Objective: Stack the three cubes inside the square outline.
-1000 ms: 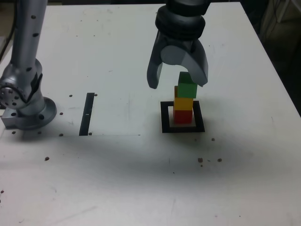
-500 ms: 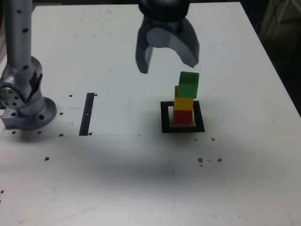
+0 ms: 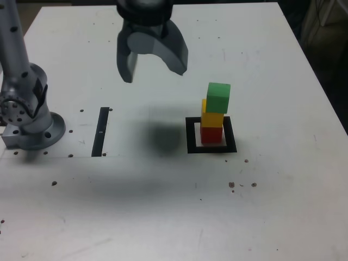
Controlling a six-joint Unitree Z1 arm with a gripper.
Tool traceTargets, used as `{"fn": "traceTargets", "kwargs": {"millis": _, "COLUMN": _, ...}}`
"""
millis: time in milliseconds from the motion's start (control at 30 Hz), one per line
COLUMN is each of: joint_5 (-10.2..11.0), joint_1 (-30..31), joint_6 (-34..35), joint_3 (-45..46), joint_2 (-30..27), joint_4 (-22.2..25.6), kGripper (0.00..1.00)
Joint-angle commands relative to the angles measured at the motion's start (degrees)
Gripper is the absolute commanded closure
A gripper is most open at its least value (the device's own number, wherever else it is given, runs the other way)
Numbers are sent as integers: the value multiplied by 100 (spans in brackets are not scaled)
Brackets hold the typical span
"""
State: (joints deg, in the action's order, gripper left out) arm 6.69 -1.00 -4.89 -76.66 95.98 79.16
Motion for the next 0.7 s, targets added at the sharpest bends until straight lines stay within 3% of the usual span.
{"fn": "traceTargets", "kwargs": {"millis": 0, "joint_5": 8, "joint_1": -42, "joint_6": -19, "joint_3": 282, "joint_2": -206, "joint_4": -78, "kGripper": 3}}
{"fn": "traceTargets", "kwargs": {"millis": 667, "joint_5": -240, "joint_1": -58, "joint_6": -4, "joint_3": 2405, "joint_2": -1075, "joint_4": -1017, "kGripper": 3}}
